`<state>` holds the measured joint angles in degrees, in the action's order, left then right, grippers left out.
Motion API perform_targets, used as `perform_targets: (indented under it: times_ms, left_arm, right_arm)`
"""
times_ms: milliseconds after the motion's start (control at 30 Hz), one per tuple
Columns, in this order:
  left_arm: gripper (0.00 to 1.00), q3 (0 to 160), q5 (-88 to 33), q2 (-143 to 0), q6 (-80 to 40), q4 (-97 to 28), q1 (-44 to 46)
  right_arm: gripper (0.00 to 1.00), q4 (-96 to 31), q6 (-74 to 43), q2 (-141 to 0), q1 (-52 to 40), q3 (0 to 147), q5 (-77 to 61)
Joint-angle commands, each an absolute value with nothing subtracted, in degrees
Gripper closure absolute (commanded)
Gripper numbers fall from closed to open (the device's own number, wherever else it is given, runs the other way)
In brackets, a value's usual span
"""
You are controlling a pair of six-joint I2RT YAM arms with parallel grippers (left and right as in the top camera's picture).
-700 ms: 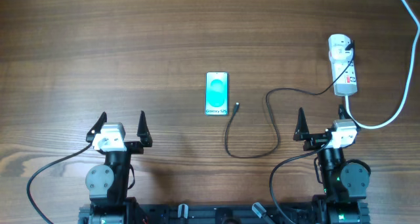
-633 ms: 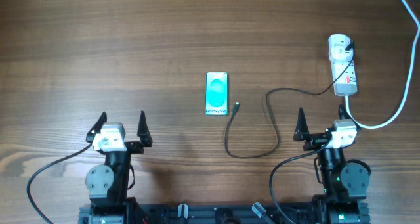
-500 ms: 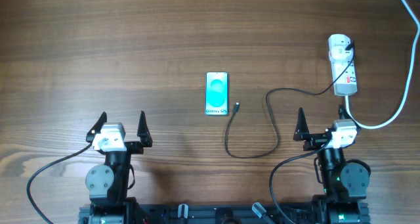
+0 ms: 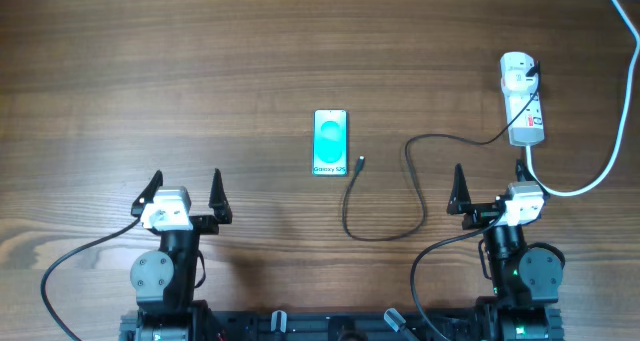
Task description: Plug charger to phone and switch on socket
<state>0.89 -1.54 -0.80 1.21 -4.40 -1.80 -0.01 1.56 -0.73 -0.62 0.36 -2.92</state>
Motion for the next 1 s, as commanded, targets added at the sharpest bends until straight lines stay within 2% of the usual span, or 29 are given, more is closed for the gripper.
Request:
perform_targets:
  times_ms: [0, 533, 633, 700, 833, 900, 967]
  left_arm:
    - [0.00, 0.32, -1.21, -0.43, 0.89, -4.29, -2.11]
    - [0.00, 0.32, -1.26, -0.43, 1.04, -3.75, -2.11]
    - [0.00, 0.32, -8.29, -0.43, 0.34, -2.63, -2.09]
    - [0.00, 0.32, -21.74, -0.43, -0.45, 1.50, -2.09]
    - [0.00, 0.32, -35.70, -0.43, -0.47, 6.26, -2.09]
    - [0.00, 0.32, -41.43, -0.43, -3.46, 11.84, -2.09]
    - [0.00, 0.34, -41.45, -0.43, -12.75, 24.67, -2.11]
  right_arm:
    - [0.00, 0.08, 1.34, -0.54, -0.84, 0.30, -2.52]
    - [0.00, 0.08, 1.34, -0.54, -0.84, 0.30, -2.52]
    - [0.00, 0.10, 1.34, -0.54, -0.84, 0.30, -2.55]
    - [0.00, 0.08, 1.34, -0.54, -0.84, 0.30, -2.55]
    - [0.00, 0.08, 1.34, -0.54, -0.84, 0.30, -2.55]
    - [0.00, 0.08, 1.37, -0.54, -0.84, 0.30, -2.52]
    - [0.00, 0.08, 1.34, -0.54, -0.84, 0.30, -2.55]
